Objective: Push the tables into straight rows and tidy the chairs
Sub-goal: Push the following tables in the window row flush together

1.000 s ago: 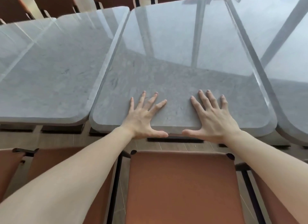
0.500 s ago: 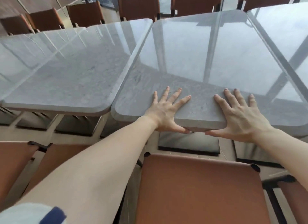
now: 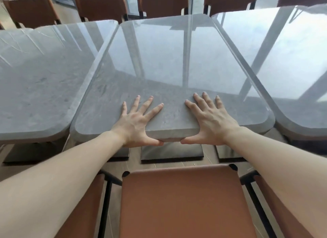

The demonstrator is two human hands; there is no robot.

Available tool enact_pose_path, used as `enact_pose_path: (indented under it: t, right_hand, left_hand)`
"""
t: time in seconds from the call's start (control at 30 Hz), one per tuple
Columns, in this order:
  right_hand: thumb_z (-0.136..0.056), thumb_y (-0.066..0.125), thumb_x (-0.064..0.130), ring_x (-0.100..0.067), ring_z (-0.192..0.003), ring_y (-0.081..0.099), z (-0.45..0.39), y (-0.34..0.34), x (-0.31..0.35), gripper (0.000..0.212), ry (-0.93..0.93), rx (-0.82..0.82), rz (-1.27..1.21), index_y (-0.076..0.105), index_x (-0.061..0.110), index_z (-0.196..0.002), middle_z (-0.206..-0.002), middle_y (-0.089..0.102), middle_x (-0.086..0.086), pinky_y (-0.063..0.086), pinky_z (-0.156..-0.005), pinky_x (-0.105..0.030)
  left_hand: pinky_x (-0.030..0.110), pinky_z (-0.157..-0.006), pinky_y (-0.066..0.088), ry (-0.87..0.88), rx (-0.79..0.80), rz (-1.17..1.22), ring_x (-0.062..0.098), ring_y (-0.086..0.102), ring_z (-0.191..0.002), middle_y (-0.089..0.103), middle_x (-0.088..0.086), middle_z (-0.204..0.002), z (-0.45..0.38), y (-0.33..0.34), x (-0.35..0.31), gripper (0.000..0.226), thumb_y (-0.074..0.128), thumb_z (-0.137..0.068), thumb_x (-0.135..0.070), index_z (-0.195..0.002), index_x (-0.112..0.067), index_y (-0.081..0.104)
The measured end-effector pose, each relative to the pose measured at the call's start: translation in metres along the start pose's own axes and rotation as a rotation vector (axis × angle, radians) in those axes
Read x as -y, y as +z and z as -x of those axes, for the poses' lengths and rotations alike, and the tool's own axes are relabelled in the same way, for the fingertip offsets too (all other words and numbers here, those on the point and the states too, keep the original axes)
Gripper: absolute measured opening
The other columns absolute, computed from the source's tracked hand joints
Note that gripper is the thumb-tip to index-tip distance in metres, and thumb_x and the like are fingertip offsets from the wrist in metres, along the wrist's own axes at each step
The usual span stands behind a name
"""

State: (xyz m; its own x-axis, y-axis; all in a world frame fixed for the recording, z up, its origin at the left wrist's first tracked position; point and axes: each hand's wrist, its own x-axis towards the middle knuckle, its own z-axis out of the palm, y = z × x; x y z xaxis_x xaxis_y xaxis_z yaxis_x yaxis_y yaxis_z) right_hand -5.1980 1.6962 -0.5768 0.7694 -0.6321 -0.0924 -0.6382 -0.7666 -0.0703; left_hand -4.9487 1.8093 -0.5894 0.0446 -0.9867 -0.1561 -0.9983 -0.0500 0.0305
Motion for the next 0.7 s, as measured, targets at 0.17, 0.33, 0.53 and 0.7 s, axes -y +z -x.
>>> enact_pose_path:
  t: [0.17,0.33,0.53,0.7]
  right_hand:
    - [-0.051,0.026,0.106,-0.032,-0.155,-0.007,-0.0020,0.0000,-0.0019,0.136,-0.008,-0.002,0.023,0.002,0.026,-0.158,-0.167,0.000,-0.008,-0.002,-0.123,-0.059]
    - [-0.047,0.017,0.108,-0.030,-0.155,-0.006,-0.0036,0.0015,-0.0012,0.138,0.004,0.008,0.048,0.002,0.027,-0.158,-0.167,0.001,-0.007,0.000,-0.123,-0.059]
    - [-0.047,0.017,0.108,-0.029,-0.155,-0.006,-0.0030,0.0006,-0.0017,0.138,0.011,0.025,0.059,0.001,0.028,-0.158,-0.167,0.001,-0.006,0.000,-0.123,-0.058]
    - [-0.047,0.018,0.108,-0.030,-0.155,-0.006,-0.0039,0.0014,-0.0029,0.138,0.005,0.016,0.060,0.002,0.027,-0.158,-0.166,0.002,-0.007,0.000,-0.124,-0.058]
  left_hand:
    - [0.071,-0.117,-0.008,0.003,0.052,0.016,0.034,-0.023,-0.153,-0.019,-0.007,-0.168,0.0023,-0.0079,-0.0031,0.121,0.042,-0.056,-0.091,-0.155,-0.050,-0.014]
    - [0.070,-0.116,-0.011,0.016,0.033,0.026,0.036,-0.021,-0.153,-0.016,-0.005,-0.169,0.0030,-0.0087,-0.0028,0.120,0.054,-0.064,-0.089,-0.157,-0.047,-0.010]
    - [0.072,-0.116,-0.009,0.017,0.020,0.010,0.038,-0.020,-0.153,-0.016,-0.003,-0.169,0.0028,-0.0071,-0.0040,0.120,0.058,-0.067,-0.088,-0.158,-0.046,-0.009]
    - [0.072,-0.116,-0.010,0.017,0.021,0.006,0.037,-0.022,-0.153,-0.017,-0.005,-0.169,0.0015,-0.0055,-0.0031,0.120,0.056,-0.066,-0.089,-0.157,-0.047,-0.011]
